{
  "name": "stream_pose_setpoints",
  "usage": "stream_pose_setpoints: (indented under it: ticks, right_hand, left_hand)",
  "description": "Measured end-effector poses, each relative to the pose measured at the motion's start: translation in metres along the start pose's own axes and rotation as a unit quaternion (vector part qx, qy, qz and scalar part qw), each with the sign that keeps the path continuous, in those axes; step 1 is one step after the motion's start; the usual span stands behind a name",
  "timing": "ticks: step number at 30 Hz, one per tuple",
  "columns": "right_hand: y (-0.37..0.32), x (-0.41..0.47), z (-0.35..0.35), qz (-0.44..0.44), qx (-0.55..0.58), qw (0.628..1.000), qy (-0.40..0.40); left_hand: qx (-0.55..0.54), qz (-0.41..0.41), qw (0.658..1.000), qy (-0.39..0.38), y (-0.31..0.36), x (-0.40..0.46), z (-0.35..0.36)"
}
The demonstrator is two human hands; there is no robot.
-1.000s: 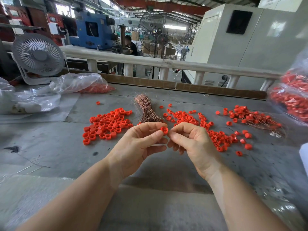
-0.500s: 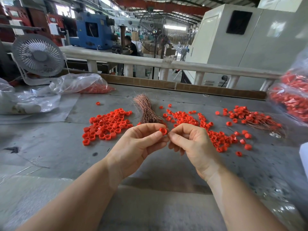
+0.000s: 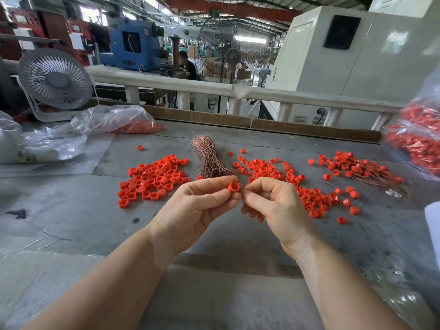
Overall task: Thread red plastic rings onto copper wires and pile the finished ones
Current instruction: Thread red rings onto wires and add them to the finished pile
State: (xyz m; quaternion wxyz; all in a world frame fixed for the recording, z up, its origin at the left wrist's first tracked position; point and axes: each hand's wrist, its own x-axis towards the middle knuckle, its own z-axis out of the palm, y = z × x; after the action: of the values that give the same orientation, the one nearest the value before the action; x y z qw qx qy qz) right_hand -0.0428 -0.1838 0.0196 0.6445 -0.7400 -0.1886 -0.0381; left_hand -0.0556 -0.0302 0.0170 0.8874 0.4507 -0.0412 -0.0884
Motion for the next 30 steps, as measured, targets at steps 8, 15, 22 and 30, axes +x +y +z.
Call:
stream_pose_setpoints:
  ticks: [8, 15, 22, 30]
  right_hand:
    - [0.0009, -0.0012, -0.0019, 0.003, -0.012, 1.000, 0.001]
    - [0.0009, -0.0012, -0.0021, 0.003, -0.018, 1.000, 0.000]
    - [0.0009, -0.0009, -0.0017, 0.007, -0.007, 1.000, 0.005]
    - [0.0007, -0.0014, -0.0027, 0.023, -0.007, 1.000, -0.008]
  left_hand:
    - [0.006, -0.007, 1.000, 0.017, -0.0015, -0.0006, 0.0026]
    - [0.005, -0.001, 1.000, 0.015, -0.0018, -0.0008, 0.0033]
    - [0.009, 0.011, 1.000, 0.023, -0.0023, -0.0007, 0.0037]
    - [0.003, 0.017, 1.000, 0.024, -0.0028, -0.0012, 0.0046]
